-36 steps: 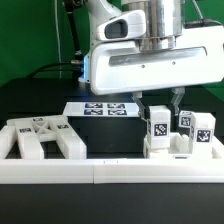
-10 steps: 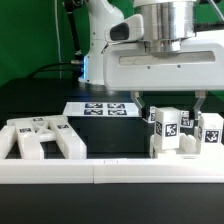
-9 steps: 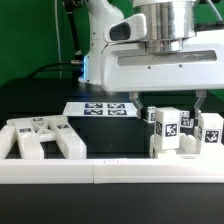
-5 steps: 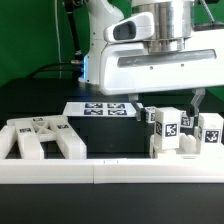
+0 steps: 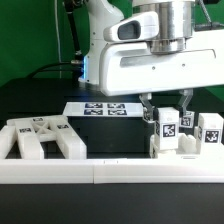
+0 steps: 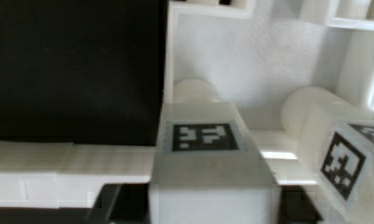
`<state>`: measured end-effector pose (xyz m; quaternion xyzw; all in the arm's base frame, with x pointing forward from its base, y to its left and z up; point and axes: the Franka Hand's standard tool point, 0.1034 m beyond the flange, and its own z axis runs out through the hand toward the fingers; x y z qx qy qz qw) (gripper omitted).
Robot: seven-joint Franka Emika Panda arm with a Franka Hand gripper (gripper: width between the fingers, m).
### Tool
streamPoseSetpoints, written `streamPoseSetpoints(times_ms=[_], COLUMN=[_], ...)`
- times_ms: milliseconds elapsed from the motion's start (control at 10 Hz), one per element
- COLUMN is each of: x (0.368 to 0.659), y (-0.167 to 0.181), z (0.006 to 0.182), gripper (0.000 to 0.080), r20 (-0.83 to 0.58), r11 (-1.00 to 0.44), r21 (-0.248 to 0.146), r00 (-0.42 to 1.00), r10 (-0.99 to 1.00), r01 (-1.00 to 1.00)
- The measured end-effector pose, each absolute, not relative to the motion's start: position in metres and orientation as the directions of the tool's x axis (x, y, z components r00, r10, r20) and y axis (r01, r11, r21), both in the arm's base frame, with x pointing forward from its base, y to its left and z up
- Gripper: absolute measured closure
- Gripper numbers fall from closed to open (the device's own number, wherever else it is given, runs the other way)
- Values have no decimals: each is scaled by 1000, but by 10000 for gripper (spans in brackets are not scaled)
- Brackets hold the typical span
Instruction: Assemble chair
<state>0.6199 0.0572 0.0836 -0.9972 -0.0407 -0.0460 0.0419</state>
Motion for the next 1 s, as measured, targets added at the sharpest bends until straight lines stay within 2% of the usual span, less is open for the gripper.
streamPoseSetpoints(times_ms=[200, 500, 800, 1000], x=[620, 620, 620, 620], y=[58, 57, 57, 58], z=[84, 83, 82, 82], gripper=[510, 510, 509, 508], r20=[93, 56, 17, -14], r11=[-995, -934, -777, -603], r21=[-85, -113, -124, -124], r00=[995, 937, 782, 609], r10=[41, -346, -623, -793], r01=[49, -338, -617, -788])
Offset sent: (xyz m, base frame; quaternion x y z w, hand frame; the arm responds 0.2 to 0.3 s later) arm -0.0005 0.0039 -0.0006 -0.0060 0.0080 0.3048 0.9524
